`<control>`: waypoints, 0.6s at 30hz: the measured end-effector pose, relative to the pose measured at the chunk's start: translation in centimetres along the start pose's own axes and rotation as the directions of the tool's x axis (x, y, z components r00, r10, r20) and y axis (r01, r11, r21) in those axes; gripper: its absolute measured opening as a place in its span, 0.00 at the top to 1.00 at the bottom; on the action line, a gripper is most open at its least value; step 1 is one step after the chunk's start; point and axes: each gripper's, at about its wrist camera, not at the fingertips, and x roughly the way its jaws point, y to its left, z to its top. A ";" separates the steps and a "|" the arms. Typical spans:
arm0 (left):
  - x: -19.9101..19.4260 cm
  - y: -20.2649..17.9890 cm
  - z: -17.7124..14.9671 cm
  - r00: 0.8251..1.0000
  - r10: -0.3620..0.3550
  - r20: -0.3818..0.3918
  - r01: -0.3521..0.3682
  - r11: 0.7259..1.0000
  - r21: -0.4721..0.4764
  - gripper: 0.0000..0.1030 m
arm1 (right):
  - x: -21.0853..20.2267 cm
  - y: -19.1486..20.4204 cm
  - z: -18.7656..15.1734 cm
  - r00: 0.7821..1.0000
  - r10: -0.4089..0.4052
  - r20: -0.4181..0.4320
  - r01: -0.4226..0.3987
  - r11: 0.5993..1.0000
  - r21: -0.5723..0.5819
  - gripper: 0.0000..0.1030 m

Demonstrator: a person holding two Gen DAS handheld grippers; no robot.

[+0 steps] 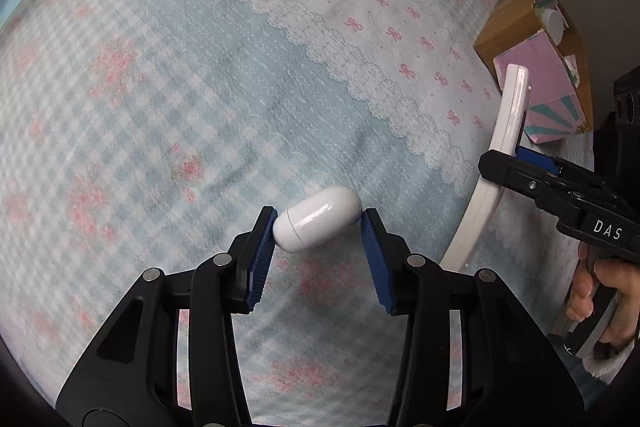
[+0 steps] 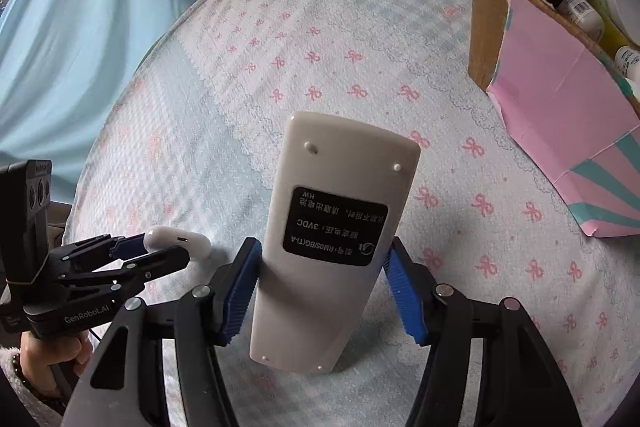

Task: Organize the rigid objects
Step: 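Grasp the white earbuds case with the left tool while the right tool grasps the white remote, then lift the earbuds case and remote with both tools and carry them over the box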

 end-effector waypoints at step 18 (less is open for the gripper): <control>5.7 -1.8 3.9 0.995 0.078 -0.054 -0.087 0.978 -0.188 0.31 | -1.9 -0.1 -1.7 0.999 0.045 0.014 -0.044 0.998 -0.045 0.45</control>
